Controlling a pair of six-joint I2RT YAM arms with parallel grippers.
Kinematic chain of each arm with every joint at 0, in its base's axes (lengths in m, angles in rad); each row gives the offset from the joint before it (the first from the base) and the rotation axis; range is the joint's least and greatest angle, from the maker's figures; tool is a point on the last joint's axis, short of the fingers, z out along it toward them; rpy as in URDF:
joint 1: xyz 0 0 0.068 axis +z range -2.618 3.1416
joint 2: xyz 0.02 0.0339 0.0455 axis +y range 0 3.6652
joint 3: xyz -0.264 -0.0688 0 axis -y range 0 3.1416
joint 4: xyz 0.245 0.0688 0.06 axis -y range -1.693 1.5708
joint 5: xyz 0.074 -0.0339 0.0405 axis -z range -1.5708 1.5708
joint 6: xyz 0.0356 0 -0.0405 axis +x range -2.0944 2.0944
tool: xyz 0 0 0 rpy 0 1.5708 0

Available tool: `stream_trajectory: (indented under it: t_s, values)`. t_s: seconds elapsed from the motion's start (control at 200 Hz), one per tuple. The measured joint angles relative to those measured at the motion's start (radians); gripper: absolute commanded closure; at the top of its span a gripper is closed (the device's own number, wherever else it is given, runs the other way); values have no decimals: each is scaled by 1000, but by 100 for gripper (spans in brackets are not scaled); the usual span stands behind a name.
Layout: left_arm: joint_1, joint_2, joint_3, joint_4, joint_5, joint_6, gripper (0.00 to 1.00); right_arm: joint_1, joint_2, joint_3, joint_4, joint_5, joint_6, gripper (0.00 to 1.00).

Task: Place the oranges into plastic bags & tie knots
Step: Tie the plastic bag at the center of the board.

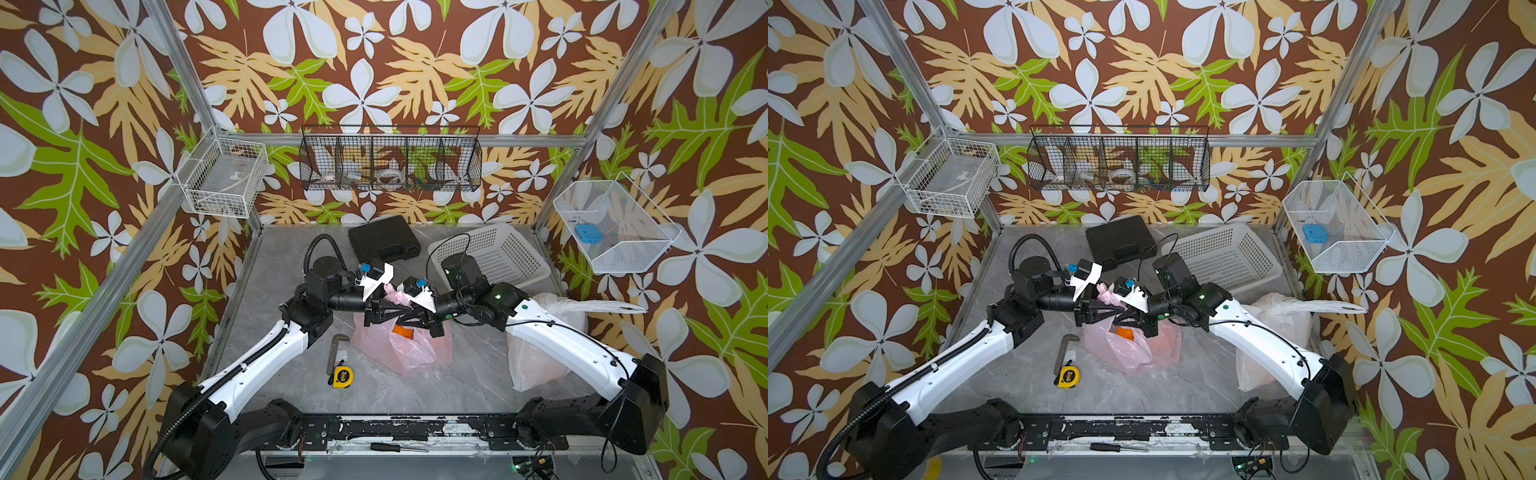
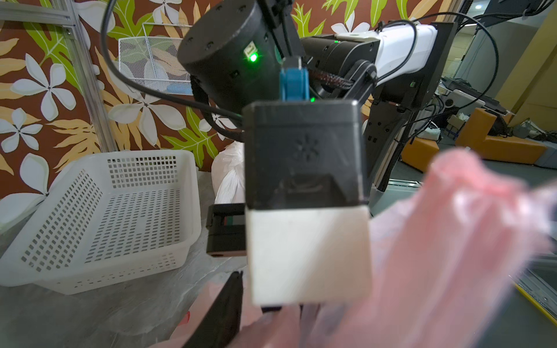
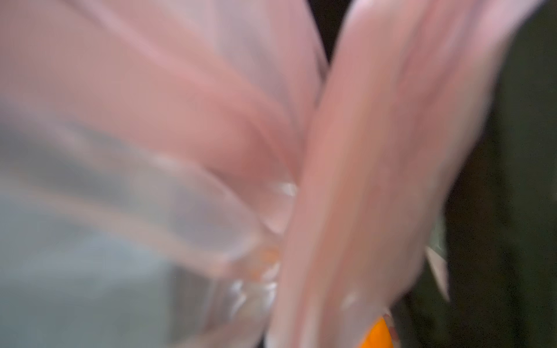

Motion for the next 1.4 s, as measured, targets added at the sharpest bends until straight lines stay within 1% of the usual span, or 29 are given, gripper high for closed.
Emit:
stream_trajectory:
  t_s: [0.105, 0.23, 0.28, 0.335, 0.35, 0.365, 0.39, 0.415, 0.526, 0.546, 0.576, 0.591, 0.746, 0.856, 0.896, 0.981, 1.011, 1.056, 1.156, 1.271, 1.301, 1.396]
  values:
    - [0, 2, -2, 6, 1, -4, 69, 0, 0, 0, 1, 0, 2, 100]
    - [0, 3, -2, 5, 2, -11, 88, 0, -8, 0, 5, 2, 6, 100]
    - [0, 3, -2, 6, 6, -11, 93, 0, -10, 0, 6, 3, 19, 100]
    - [0, 3, -2, 6, 9, -11, 96, 0, -11, 0, 7, 8, 21, 100]
    - [0, 3, -2, 6, 9, -11, 98, 0, -11, 0, 8, 9, 22, 100]
    - [0, 3, -2, 6, 9, -11, 100, 0, -11, 0, 9, 10, 24, 98]
    - [0, 3, -2, 7, 9, -10, 100, 0, -13, 0, 11, 15, 25, 92]
    - [0, 3, -2, 8, 8, -11, 100, 0, -13, 0, 11, 21, 26, 82]
    - [0, 0, -4, 7, 0, -11, 100, 0, -30, 0, 15, 60, 47, 29]
    - [0, -1, -5, 6, -2, -11, 100, 0, -37, 0, 17, 72, 47, 16]
    - [0, -3, -7, 5, -5, -11, 100, 0, -51, -1, 21, 92, 50, 4]
    - [0, -5, -8, 4, -7, -11, 100, 0, -59, -2, 23, 103, 52, 0]
    - [0, -6, -8, -2, -45, -11, 100, 0, -200, -62, 92, 253, 101, 0]
    - [0, 1, -2, -16, -72, -10, 100, 23, -284, -93, 166, 344, 143, 6]
    - [0, 2, -2, -18, -85, -6, 100, 52, -292, -87, 189, 372, 153, 10]
    - [0, 3, -1, -19, -93, -6, 100, 138, -293, -65, 237, 451, 155, 22]
    - [0, 3, 0, -19, -98, -6, 100, 155, -293, -63, 254, 470, 157, 26]
    - [0, 3, 1, -22, -104, -6, 100, 170, -294, -60, 282, 505, 160, 30]
    - [0, 3, 1, -23, -104, -6, 100, 175, -286, -54, 318, 566, 177, 31]
    - [0, 3, 1, -23, -105, -6, 100, 179, -254, -30, 325, 543, 176, 33]
    - [0, 3, 1, -23, -105, -6, 100, 180, -243, -23, 325, 533, 175, 36]
    - [0, 3, 3, -24, -105, -6, 100, 182, -219, -12, 321, 513, 176, 57]
